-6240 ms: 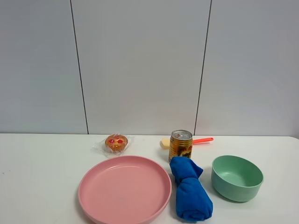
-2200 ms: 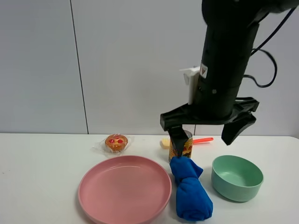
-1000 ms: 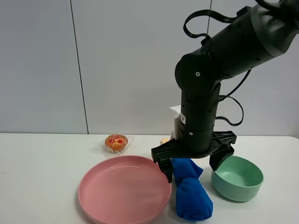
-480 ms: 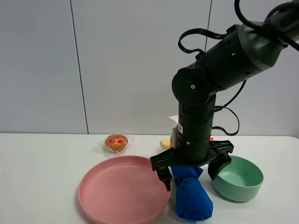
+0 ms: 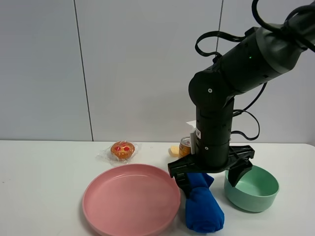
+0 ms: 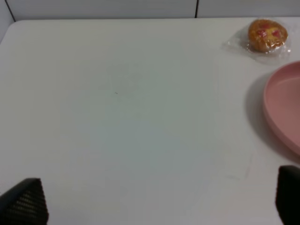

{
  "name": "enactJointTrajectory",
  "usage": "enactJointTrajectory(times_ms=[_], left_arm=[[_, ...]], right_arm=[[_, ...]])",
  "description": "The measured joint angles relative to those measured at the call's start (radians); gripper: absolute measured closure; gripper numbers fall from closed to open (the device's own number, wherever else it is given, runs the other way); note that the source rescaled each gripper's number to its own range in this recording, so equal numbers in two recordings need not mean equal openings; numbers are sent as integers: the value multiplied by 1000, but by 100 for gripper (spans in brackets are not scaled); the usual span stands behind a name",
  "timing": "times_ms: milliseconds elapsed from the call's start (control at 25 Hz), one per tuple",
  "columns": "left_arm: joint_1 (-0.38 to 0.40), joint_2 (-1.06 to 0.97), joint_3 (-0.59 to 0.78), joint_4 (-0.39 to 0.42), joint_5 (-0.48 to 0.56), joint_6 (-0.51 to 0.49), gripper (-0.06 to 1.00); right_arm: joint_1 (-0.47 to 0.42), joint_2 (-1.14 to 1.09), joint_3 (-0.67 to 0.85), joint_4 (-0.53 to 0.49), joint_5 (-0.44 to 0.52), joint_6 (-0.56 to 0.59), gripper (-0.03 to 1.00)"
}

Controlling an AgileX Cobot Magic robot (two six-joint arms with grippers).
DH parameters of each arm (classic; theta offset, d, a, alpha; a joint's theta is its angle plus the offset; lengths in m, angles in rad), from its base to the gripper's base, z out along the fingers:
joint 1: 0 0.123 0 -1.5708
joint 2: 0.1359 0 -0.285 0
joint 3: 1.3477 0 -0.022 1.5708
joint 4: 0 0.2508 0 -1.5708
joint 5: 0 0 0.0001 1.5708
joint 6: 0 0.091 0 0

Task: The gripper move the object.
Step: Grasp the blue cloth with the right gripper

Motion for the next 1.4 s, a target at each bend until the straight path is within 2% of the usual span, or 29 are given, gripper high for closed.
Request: enactJointTrajectory(times_ms=[400, 560, 1080, 1400], left_arm=[[0, 0, 0, 0, 0, 0, -6], [0, 0, 0, 0, 0, 0, -6], [0, 0, 0, -1, 0, 0, -6], [0, 0, 0, -1, 0, 0, -6]], right_arm=[[-19, 0, 0, -6, -10, 0, 5], [-19, 2, 0, 37, -67, -3, 5], [-19, -22, 0, 53, -57, -45, 6], [-19, -22, 0, 73, -88, -40, 6]])
